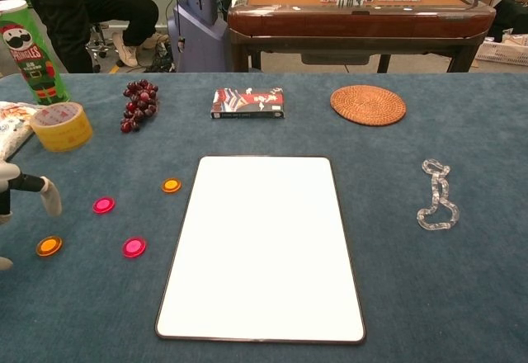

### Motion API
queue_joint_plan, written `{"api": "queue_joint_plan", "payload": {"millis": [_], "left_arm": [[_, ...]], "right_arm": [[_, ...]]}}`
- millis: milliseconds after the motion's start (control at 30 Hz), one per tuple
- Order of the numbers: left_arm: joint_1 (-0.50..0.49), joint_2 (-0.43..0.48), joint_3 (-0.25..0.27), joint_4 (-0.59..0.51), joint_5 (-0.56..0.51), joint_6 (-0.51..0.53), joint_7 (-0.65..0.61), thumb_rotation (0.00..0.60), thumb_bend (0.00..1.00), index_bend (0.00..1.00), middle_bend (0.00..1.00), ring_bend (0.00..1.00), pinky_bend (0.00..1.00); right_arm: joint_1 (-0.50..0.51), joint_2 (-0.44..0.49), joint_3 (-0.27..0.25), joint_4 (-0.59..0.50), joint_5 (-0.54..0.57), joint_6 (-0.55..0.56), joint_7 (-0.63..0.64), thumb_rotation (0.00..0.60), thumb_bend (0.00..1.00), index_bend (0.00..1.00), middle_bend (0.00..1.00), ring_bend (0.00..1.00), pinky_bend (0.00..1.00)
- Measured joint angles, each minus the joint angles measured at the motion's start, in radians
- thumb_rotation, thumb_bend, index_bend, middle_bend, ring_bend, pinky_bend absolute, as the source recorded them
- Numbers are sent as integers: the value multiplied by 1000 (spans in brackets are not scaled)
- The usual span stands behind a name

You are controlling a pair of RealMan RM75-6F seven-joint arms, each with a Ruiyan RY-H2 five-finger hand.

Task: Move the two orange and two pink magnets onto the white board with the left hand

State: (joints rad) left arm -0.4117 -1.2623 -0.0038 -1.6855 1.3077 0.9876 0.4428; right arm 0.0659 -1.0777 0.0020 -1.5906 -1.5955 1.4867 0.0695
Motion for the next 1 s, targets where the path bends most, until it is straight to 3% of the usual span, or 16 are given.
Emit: {"api": "queue_joint_plan", "payload": {"millis": [400,833,1000], "left_arm": [[-28,-41,0,42,-43,-25,-28,600,78,473,1000,1000,1000],[-50,-71,-4,83,-90,-39,-49,600,238,486,1000,1000,1000],[-57,-78,-2,88,-94,-41,-56,600,250,489,1000,1000,1000]], "right_arm": [[0,2,2,3,5,-2,8,600,261,280,287,228,329],[2,1,2,4,8,-11,6,600,262,280,287,228,329],[4,0,1,3,8,-14,3,600,261,280,287,228,329]]}}
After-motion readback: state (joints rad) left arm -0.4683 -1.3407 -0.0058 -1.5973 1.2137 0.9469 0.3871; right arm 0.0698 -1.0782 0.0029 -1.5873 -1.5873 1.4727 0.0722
